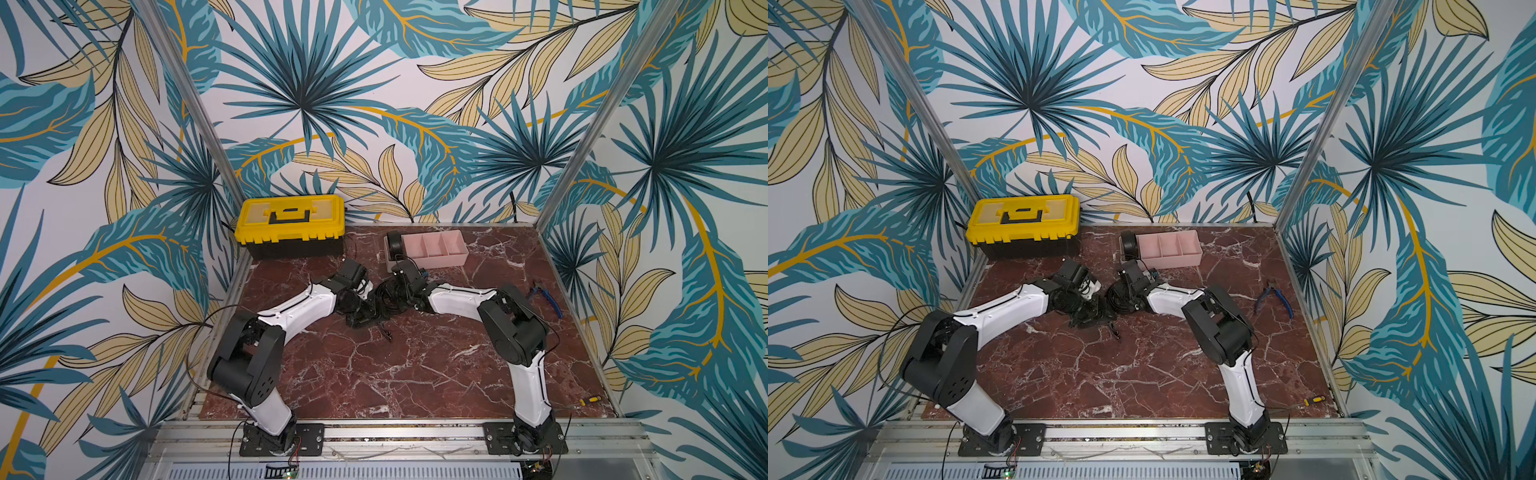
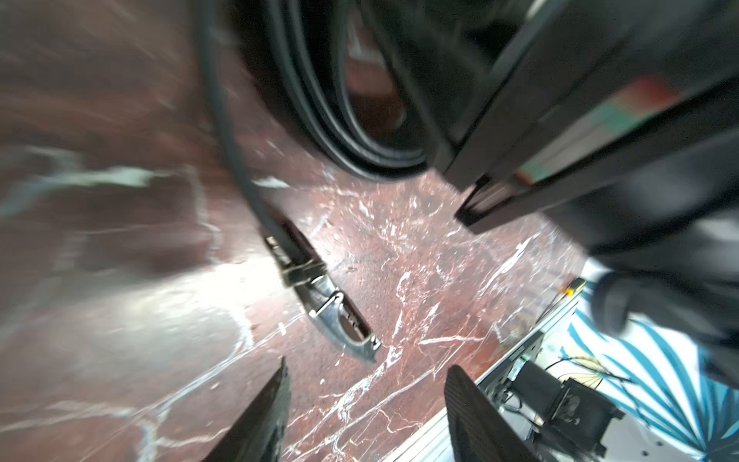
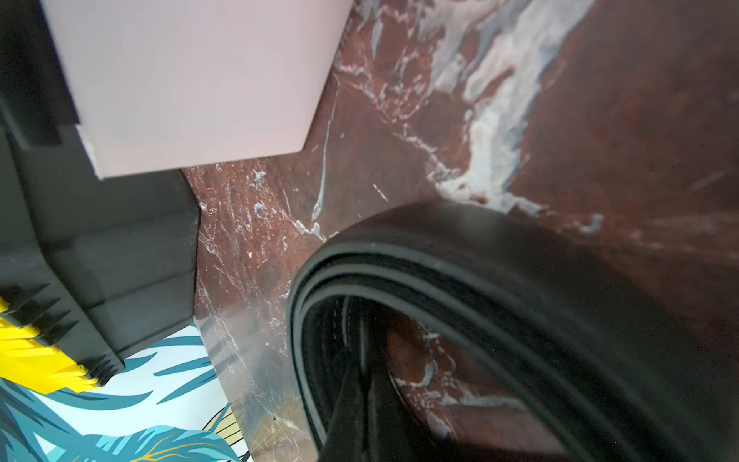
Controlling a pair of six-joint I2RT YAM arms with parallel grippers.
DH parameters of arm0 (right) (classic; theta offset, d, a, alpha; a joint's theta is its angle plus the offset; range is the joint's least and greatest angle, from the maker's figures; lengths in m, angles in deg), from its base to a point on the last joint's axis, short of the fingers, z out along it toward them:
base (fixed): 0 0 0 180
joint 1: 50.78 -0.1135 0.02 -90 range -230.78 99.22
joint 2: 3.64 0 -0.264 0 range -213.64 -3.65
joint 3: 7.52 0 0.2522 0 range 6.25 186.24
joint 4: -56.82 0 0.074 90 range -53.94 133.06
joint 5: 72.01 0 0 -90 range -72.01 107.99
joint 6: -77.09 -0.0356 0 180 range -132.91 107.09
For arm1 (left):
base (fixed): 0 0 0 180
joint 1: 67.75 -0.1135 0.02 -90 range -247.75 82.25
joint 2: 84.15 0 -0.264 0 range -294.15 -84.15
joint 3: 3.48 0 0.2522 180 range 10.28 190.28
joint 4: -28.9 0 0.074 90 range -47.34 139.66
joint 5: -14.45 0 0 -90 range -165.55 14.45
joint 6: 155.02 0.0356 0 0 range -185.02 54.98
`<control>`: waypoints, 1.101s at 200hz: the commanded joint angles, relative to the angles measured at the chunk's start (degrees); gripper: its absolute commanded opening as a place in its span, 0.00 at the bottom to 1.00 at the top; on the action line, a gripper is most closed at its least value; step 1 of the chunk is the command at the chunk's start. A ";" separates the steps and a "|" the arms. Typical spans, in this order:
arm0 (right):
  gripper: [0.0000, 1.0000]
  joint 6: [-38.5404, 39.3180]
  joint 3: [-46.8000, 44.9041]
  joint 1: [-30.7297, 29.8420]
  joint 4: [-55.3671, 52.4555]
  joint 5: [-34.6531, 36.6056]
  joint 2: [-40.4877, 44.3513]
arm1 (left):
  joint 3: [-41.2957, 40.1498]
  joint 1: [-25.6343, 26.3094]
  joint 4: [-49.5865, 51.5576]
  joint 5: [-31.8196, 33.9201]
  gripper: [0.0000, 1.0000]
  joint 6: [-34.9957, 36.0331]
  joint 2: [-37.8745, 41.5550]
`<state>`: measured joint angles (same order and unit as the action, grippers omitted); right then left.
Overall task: Place the belts into the storage roll
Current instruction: Roll the belt at the center of the board, then pick up the belt from the center of the board.
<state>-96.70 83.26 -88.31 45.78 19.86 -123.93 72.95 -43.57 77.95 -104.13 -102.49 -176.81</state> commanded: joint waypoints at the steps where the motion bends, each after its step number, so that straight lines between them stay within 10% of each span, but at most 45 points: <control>1: 0.00 -1.02 -2.39 -0.12 -4.09 0.05 -0.91 | 2.27 -2.78 3.29 5.71 0.64 2.16 3.61; 103: 0.00 -3.94 -1.99 -0.02 -2.56 -0.19 -2.19 | 20.85 -3.86 3.51 8.13 0.57 13.91 -18.11; 220: 0.00 -6.65 -2.74 0.15 0.21 -0.24 -2.92 | 11.84 -1.74 -7.61 1.75 0.63 4.98 -18.02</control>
<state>-102.15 82.45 -88.25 47.97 19.66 -124.00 85.28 -46.26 73.80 -102.19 -94.89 -195.65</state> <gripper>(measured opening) 0.051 0.643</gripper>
